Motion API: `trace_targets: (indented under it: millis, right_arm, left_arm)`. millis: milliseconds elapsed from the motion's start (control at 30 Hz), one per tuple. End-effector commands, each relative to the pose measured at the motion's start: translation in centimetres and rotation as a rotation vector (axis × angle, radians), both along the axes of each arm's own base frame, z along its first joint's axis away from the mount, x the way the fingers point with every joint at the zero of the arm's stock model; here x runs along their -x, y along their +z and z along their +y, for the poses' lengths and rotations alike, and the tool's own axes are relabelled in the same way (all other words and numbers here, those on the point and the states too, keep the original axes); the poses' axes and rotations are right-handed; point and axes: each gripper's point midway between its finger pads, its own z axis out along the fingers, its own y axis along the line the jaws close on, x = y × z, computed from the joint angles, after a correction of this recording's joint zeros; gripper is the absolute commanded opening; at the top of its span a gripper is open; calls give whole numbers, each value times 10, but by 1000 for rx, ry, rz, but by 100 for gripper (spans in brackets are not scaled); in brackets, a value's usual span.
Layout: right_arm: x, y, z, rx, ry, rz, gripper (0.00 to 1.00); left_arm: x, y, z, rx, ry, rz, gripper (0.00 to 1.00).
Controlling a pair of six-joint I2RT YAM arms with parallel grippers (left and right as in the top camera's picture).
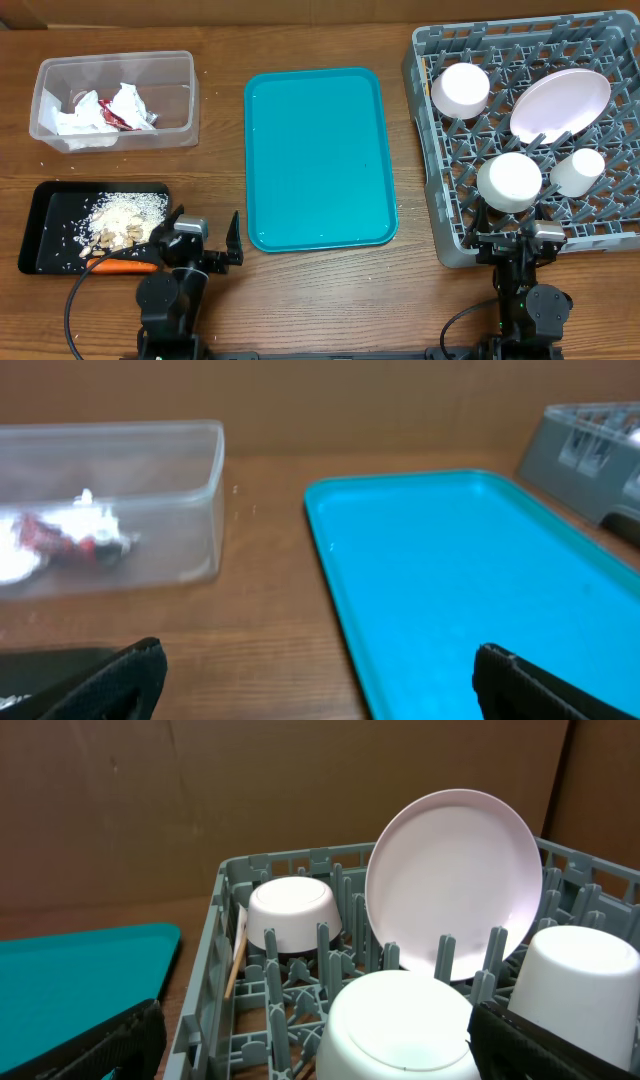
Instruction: Sort waste into correct bins and load items into the dishwasher rack
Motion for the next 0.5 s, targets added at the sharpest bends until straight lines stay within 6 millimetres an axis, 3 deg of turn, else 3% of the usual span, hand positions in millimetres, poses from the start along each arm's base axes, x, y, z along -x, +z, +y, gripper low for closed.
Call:
trace_targets:
  millis: [0,233,467]
  right_arm:
    - [0,0,-3,5,-14,-9,100]
    - [0,-1,-3,5,-14,-8,100]
    - [0,-1,-3,5,-14,-8,100]
  left_arm:
    - [5,-9,10,-44,51,24,100]
    - [11,30,14,-45,79,-145,100]
    - [11,30,20,-49,106,-147,100]
